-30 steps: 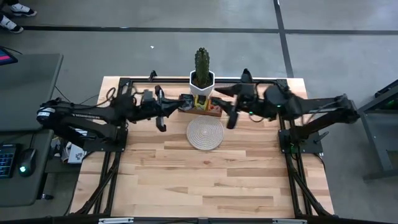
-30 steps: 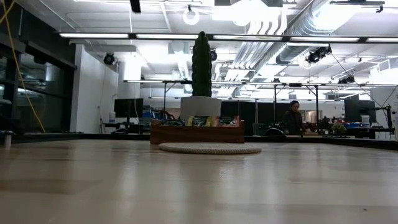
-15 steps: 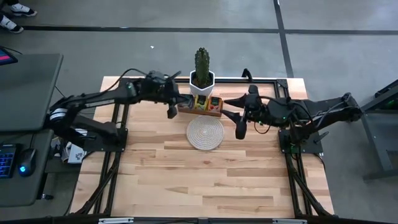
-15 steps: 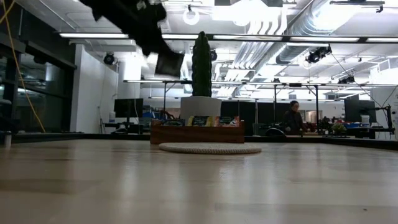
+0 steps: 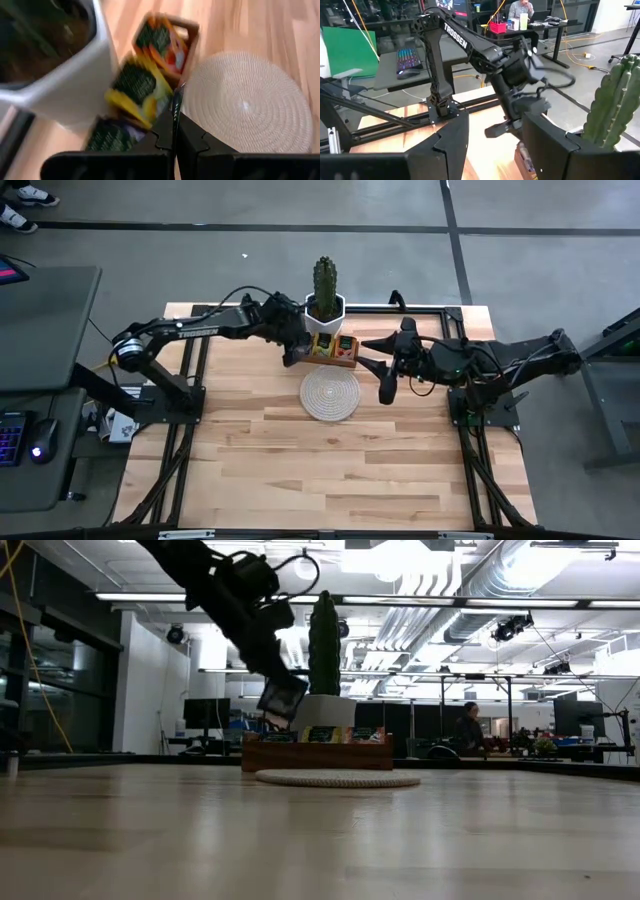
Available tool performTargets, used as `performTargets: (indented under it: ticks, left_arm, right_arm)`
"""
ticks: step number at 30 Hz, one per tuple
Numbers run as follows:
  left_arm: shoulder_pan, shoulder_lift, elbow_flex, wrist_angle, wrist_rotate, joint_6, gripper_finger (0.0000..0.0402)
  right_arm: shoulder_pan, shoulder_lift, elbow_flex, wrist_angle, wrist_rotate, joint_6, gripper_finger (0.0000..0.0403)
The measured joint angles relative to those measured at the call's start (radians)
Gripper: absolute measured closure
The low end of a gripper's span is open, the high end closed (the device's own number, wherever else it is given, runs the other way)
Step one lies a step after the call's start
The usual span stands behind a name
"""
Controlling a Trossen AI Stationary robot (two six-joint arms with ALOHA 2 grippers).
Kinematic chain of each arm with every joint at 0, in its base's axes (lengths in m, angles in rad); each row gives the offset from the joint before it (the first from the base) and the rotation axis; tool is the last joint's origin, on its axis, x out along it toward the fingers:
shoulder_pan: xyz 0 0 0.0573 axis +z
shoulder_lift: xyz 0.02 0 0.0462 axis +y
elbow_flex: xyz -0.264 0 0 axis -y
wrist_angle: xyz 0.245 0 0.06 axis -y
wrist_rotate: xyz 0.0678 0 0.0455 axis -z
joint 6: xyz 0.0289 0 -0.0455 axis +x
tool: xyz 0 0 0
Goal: Pick & Place Tea
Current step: Put the purple tea bag into the left section of the wooden organizer
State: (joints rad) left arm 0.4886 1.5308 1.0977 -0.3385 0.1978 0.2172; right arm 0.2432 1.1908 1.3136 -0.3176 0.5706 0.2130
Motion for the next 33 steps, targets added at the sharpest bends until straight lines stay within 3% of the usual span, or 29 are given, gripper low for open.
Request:
performTargets:
  ticks: [7,17,26,33]
  left_arm:
    - [0.032,0.045,0.002,0.028,-0.008,-0.004,0.0401]
    - [0.112,0.057,-0.061,0.125,0.072,-0.058,0.0401]
    - [0.115,0.057,-0.105,0.225,0.128,-0.068,0.0401]
    - [0.115,0.057,-0.128,0.224,0.102,-0.073,0.0401]
  right_arm:
    - [0.000,0.000,0.000,0.000,-0.002,0.007,0.0224]
    - [0.000,0.000,0.000,0.000,-0.012,0.007,0.0224]
    - [0.000,0.000,0.000,0.000,0.000,0.004,0.0224]
    - [0.000,0.000,0.000,0.000,0.001,0.007,0.0224]
